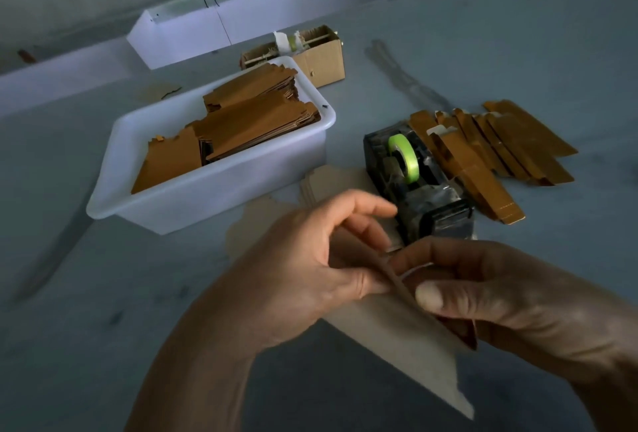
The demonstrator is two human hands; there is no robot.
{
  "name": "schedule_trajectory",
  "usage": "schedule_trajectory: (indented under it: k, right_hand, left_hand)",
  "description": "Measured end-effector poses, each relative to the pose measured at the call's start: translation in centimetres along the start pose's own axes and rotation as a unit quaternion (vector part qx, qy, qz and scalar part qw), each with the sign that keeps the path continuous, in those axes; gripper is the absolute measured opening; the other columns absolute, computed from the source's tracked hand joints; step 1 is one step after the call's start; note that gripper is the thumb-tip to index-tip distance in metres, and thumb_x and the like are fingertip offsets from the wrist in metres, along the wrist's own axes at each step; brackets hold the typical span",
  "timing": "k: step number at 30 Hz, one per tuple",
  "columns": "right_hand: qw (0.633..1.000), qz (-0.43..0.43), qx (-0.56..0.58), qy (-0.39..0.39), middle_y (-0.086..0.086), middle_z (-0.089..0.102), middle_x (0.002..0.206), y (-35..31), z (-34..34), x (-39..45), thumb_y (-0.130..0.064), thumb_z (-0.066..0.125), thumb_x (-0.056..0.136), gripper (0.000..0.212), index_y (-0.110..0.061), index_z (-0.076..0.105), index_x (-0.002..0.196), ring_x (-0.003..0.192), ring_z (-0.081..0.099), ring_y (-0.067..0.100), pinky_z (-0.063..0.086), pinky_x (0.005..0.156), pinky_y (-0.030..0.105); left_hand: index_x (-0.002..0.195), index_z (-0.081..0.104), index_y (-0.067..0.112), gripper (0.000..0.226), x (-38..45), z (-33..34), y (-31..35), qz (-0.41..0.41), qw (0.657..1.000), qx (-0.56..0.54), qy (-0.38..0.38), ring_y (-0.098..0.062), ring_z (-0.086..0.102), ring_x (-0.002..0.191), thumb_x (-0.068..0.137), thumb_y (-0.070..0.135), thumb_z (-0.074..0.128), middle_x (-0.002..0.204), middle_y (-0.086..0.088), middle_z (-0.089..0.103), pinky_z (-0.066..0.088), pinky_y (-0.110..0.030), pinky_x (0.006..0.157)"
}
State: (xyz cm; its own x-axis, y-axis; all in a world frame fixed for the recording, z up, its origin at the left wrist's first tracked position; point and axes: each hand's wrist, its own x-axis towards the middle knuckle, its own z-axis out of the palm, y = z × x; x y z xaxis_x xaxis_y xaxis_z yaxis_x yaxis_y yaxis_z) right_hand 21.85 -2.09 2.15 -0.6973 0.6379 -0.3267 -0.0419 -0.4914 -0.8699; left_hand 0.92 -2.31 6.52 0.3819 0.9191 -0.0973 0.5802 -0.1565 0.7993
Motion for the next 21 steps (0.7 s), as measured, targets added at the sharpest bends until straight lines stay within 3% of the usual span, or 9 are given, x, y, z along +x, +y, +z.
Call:
schedule_trajectory:
  k: [3, 5, 7, 9, 14, 16, 18, 19, 21]
  right_hand:
    - [0.999, -0.022, 0.024, 0.007, 0.009, 0.067, 0.082, 0.2, 0.5, 0.2, -0.019, 0.077, 0.066, 0.034, -0.018, 0.069, 0.099, 0.072, 0.065, 0.014, 0.051, 0.061, 0.021]
    - [0.997, -0.046, 0.059, 0.015, 0.0, 0.066, 0.077, 0.3, 1.0, 0.4, -0.014, 0.073, 0.068, 0.03, -0.016, 0.069, 0.098, 0.067, 0.064, 0.012, 0.051, 0.058, 0.023]
    - [0.995, -0.064, 0.064, 0.043, 0.002, 0.066, 0.081, 0.6, 1.4, 0.7, -0.015, 0.072, 0.069, 0.028, -0.018, 0.07, 0.097, 0.069, 0.064, 0.014, 0.051, 0.059, 0.025]
    - [0.993, -0.077, 0.05, 0.077, 0.001, 0.066, 0.079, 0.7, 1.8, 0.9, -0.018, 0.072, 0.068, 0.023, -0.022, 0.071, 0.091, 0.068, 0.063, 0.014, 0.05, 0.059, 0.026]
    - [0.99, -0.076, 0.052, 0.108, 0.004, 0.068, 0.078, 0.7, 2.4, 0.8, -0.02, 0.076, 0.075, 0.01, -0.022, 0.072, 0.084, 0.066, 0.064, 0.016, 0.052, 0.059, 0.026]
    - [0.99, -0.081, 0.021, 0.116, 0.005, 0.071, 0.086, 0.6, 2.8, 0.6, -0.03, 0.074, 0.077, 0.013, -0.025, 0.071, 0.089, 0.076, 0.068, 0.017, 0.054, 0.066, 0.026]
    - [0.979, -0.1, -0.08, 0.156, -0.002, 0.071, 0.089, 0.5, 3.3, 0.6, -0.05, 0.069, 0.074, 0.024, -0.035, 0.069, 0.092, 0.084, 0.068, 0.01, 0.055, 0.071, 0.027]
    - [0.965, -0.114, -0.136, 0.192, -0.007, 0.071, 0.087, 0.5, 3.5, 0.6, -0.059, 0.066, 0.065, 0.032, -0.041, 0.066, 0.092, 0.083, 0.067, 0.005, 0.053, 0.072, 0.023]
    - [0.942, -0.136, -0.181, 0.249, -0.014, 0.07, 0.082, 0.3, 3.8, 0.6, -0.059, 0.062, 0.051, 0.04, -0.049, 0.062, 0.09, 0.077, 0.066, 0.0, 0.049, 0.066, 0.017]
  left_hand:
    - [0.124, 0.045, 0.055, 0.066, -0.1, 0.1, -0.1, -0.026, 0.993, 0.043, 0.11, 0.005, 0.06, 0.098, 0.073, 0.03, 0.079, 0.109, 0.028, 0.059, 0.052, -0.025, 0.079]
    - [0.124, 0.049, 0.049, 0.063, -0.7, 0.6, -0.8, -0.082, 0.974, -0.091, 0.193, -0.002, 0.064, 0.1, 0.068, 0.041, 0.075, 0.109, 0.023, 0.064, 0.051, -0.029, 0.079]
    - [0.124, 0.057, 0.031, 0.066, -1.5, 1.5, -1.2, -0.124, 0.934, -0.283, 0.181, -0.016, 0.067, 0.103, 0.063, 0.049, 0.076, 0.112, 0.006, 0.07, 0.053, -0.04, 0.086]
    - [0.119, 0.062, 0.017, 0.068, -2.4, 2.8, -1.4, -0.13, 0.91, -0.373, 0.129, -0.026, 0.067, 0.106, 0.062, 0.05, 0.079, 0.113, -0.007, 0.071, 0.051, -0.048, 0.092]
    - [0.086, 0.075, 0.023, 0.026, -2.5, 4.8, -1.0, -0.115, 0.913, -0.342, 0.189, -0.018, 0.071, 0.087, 0.063, 0.032, 0.083, 0.09, -0.005, 0.075, 0.055, -0.034, 0.082]
    - [0.081, 0.075, 0.028, 0.027, -2.4, 4.8, -0.7, -0.109, 0.923, -0.308, 0.203, -0.011, 0.07, 0.076, 0.059, 0.039, 0.085, 0.08, 0.0, 0.074, 0.054, -0.022, 0.069]
    - [0.077, 0.074, 0.032, 0.03, -2.4, 4.5, -0.4, -0.098, 0.93, -0.284, 0.214, -0.006, 0.068, 0.069, 0.05, 0.046, 0.071, 0.073, 0.003, 0.073, 0.053, -0.016, 0.064]
    - [0.076, 0.074, 0.032, 0.031, -2.4, 4.4, -0.2, -0.094, 0.93, -0.283, 0.213, -0.005, 0.068, 0.068, 0.048, 0.046, 0.068, 0.072, 0.003, 0.072, 0.053, -0.015, 0.063]
    - [0.075, 0.075, 0.031, 0.028, -2.3, 4.2, 0.0, -0.091, 0.93, -0.293, 0.205, -0.005, 0.067, 0.065, 0.05, 0.042, 0.069, 0.07, 0.003, 0.072, 0.052, -0.014, 0.061]
